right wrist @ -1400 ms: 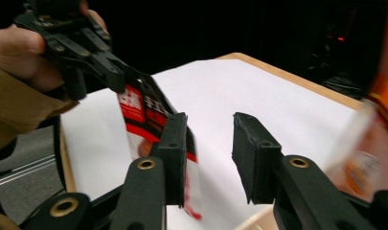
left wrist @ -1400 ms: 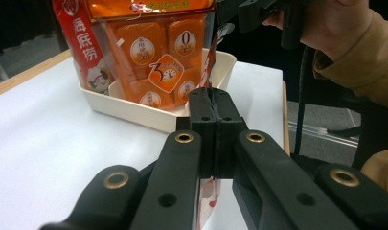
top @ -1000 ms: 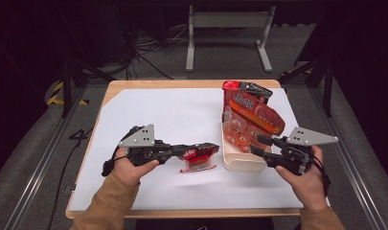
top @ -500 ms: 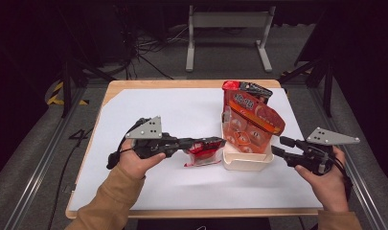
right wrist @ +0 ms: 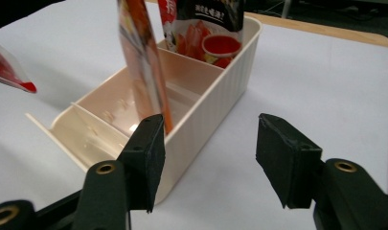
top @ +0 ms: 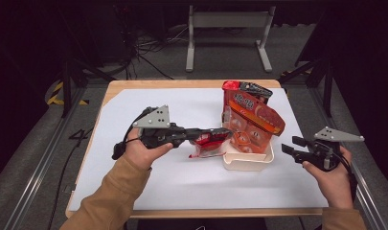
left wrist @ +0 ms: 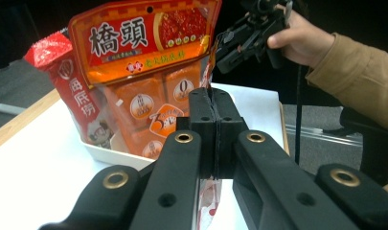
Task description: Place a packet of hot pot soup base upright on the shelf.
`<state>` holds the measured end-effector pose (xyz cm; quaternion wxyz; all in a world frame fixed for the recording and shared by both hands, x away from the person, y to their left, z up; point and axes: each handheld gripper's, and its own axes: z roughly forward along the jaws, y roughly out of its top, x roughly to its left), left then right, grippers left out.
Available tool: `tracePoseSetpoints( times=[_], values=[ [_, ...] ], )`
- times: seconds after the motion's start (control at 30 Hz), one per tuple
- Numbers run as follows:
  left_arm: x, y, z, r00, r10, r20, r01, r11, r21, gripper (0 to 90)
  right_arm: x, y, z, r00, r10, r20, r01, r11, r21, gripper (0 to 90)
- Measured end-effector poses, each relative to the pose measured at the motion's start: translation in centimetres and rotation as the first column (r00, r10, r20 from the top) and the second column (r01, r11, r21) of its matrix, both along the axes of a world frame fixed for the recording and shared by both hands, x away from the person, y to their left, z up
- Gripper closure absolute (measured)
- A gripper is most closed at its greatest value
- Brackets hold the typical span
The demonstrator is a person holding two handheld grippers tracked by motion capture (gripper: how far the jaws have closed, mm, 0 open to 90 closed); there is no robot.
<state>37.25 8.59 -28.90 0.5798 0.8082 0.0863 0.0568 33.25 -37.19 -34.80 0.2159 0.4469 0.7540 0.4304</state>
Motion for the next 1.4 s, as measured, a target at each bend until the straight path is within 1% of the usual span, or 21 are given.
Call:
tracePoseSetpoints(
  times=[0.07, 0.1, 0.13, 0.17, 0.27, 0.33, 0.43, 0.57, 0.73, 0.93, 1.03, 1.23, 1.4],
  values=[
    [0.4, -0.3, 0.2, 0.9998, -0.006, -0.019, 0.006, 0.9999, -0.016, 89.6, 0.2, -0.3, -0.4, 0.9999, -0.013, -0.005, 0.013, 1.000, -0.009, 43.0],
    [0.4, -0.3, 0.2, 0.9998, -0.006, -0.019, 0.006, 0.9999, -0.016, 89.5, 0.2, -0.3, -0.4, 0.9999, -0.013, -0.005, 0.013, 1.000, -0.009, 43.0],
    [0.7, -0.6, 0.3, 0.9993, -0.007, -0.038, 0.007, 0.9998, -0.019, 89.5, 0.4, -0.5, -0.7, 0.9998, -0.019, -0.008, 0.018, 1.000, -0.020, 42.9],
    [0.9, -0.8, 0.3, 0.9990, -0.008, -0.044, 0.007, 0.9998, -0.018, 89.5, 0.5, -0.7, -1.0, 0.9995, -0.027, -0.017, 0.027, 0.999, -0.024, 42.0],
    [1.2, -1.3, 0.5, 0.9986, -0.014, -0.051, 0.013, 0.9997, -0.019, 89.6, 0.9, -1.1, -1.6, 0.9991, -0.037, -0.019, 0.037, 0.999, -0.026, 40.1],
    [1.3, -1.7, 0.7, 0.9987, -0.013, -0.049, 0.012, 0.9998, -0.015, 89.5, 1.1, -1.4, -2.0, 0.9988, -0.046, -0.016, 0.046, 0.998, -0.036, 38.2],
    [1.6, -2.1, 0.8, 0.9986, -0.009, -0.052, 0.008, 0.9998, -0.016, 89.5, 1.5, -1.7, -2.6, 0.9977, -0.062, -0.027, 0.061, 0.997, -0.054, 37.0],
    [2.1, -2.6, 1.0, 0.9967, -0.009, -0.081, 0.007, 0.9995, -0.030, 89.5, 1.9, -1.9, -3.6, 0.9962, -0.073, -0.048, 0.068, 0.993, -0.096, 36.9],
    [2.5, -3.3, 1.0, 0.9955, -0.016, -0.093, 0.012, 0.9991, -0.041, 89.6, 2.4, -1.9, -4.3, 0.9953, -0.074, -0.062, 0.067, 0.992, -0.108, 36.9],
    [2.7, -3.9, 0.8, 0.9959, -0.019, -0.089, 0.015, 0.9990, -0.042, 89.6, 3.0, -1.9, -4.9, 0.9943, -0.074, -0.077, 0.065, 0.991, -0.117, 36.2],
    [2.7, -4.4, 0.8, 0.9957, -0.031, -0.087, 0.027, 0.9986, -0.044, 89.6, 3.1, -2.0, -5.0, 0.9942, -0.074, -0.078, 0.064, 0.990, -0.122, 35.9],
    [2.6, -5.6, 0.4, 0.9953, -0.068, -0.069, 0.065, 0.9969, -0.045, 89.5, 3.3, -2.1, -5.0, 0.9945, -0.078, -0.070, 0.070, 0.991, -0.116, 35.6],
    [2.6, -6.6, 0.1, 0.9950, -0.079, -0.062, 0.076, 0.9964, -0.037, 89.5, 3.4, -2.1, -4.9, 0.9949, -0.075, -0.067, 0.068, 0.992, -0.110, 35.5]
  ],
)
